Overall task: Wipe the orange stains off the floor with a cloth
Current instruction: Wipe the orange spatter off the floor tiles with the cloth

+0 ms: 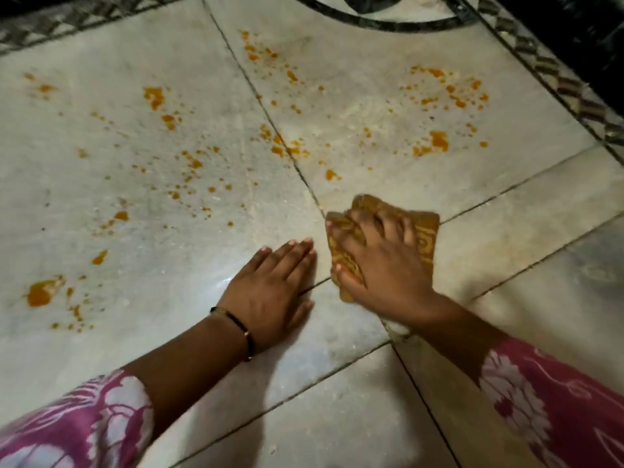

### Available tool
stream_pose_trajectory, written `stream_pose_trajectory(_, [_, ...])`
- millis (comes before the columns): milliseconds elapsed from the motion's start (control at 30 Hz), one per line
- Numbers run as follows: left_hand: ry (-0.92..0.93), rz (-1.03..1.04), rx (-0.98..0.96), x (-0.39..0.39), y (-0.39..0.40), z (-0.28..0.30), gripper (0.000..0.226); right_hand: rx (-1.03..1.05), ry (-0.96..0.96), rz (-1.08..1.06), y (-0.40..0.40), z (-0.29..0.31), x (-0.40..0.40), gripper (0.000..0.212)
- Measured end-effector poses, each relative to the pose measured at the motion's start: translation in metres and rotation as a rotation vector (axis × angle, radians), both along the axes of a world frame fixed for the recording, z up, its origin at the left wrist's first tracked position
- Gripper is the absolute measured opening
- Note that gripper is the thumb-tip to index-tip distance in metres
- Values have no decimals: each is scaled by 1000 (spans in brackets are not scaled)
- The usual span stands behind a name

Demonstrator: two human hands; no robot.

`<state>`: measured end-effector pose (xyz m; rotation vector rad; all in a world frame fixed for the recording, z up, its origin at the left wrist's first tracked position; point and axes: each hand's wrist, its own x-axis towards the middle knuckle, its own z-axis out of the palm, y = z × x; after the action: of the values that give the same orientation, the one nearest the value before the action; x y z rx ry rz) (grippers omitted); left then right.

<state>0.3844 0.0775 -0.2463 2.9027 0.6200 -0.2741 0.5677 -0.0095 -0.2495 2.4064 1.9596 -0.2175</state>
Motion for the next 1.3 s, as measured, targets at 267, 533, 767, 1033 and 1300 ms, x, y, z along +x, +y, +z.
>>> stream_pose_trajectory(267, [677, -114, 199, -160, 82, 66, 72, -239, 290, 621, 55, 27, -128, 74])
stream_pose_trajectory(533, [344, 305, 70, -260, 131, 73, 79, -222, -228, 924, 58, 59, -46, 77])
stream_pose_trajectory(767, [49, 702, -15, -275, 157, 23, 81, -122, -146, 699, 42, 10, -81, 79])
stream_pose_trajectory(1033, [-431, 1096, -82, -264, 152, 1, 77, 27, 70, 850, 61, -1, -277, 84])
stream_pose_trajectory(1300, [-523, 1114, -11, -312, 135, 13, 77, -3, -28, 661, 65, -2, -241, 65])
